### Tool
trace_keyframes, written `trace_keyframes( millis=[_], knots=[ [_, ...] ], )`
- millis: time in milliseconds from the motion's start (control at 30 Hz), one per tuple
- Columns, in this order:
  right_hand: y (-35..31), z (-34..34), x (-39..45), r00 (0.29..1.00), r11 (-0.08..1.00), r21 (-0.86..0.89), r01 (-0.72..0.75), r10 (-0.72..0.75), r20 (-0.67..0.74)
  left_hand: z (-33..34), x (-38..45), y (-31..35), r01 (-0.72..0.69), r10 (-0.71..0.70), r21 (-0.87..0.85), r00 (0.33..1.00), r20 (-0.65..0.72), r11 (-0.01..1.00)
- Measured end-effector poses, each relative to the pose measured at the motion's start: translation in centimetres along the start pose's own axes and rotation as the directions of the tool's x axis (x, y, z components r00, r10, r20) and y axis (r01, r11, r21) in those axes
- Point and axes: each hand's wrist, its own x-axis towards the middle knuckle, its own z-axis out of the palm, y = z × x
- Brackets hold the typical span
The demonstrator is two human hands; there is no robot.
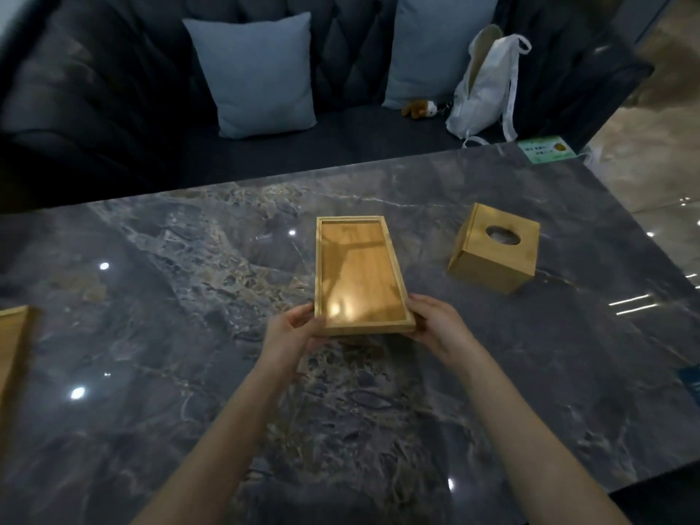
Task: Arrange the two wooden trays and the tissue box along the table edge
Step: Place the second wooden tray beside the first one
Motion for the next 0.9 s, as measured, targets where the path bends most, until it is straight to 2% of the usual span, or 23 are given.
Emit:
trace_keyframes(
  millis=[167,333,600,767,900],
  knots=[
    [0.4,3.6,-1.1,0.998,0.996,-0.083,0.016,-0.010,0.065,-3.9,-2.1,0.1,-0.055,0.052,-0.066,0.998,-0.037,0.996],
    [0.9,8.1,-2.2,0.988,0.998,-0.061,0.004,0.006,0.153,-8.8,-4.5,0.2,-0.109,0.098,-0.150,0.992,-0.076,0.983],
    [3.7,16.5,-4.6,0.950,0.981,-0.161,0.108,-0.054,0.307,-17.6,-8.8,-0.8,-0.263,0.260,0.010,0.944,-0.205,0.965],
    [6.8,21.3,-5.1,0.933,0.932,-0.309,0.192,-0.076,0.351,-22.9,-10.8,-2.2,-0.249,0.254,0.056,0.927,-0.275,0.967],
    [9.2,24.8,-5.9,0.935,0.915,-0.344,0.212,-0.087,0.345,-26.1,-12.9,-3.1,-0.238,0.248,0.069,0.930,-0.270,0.969]
  ],
)
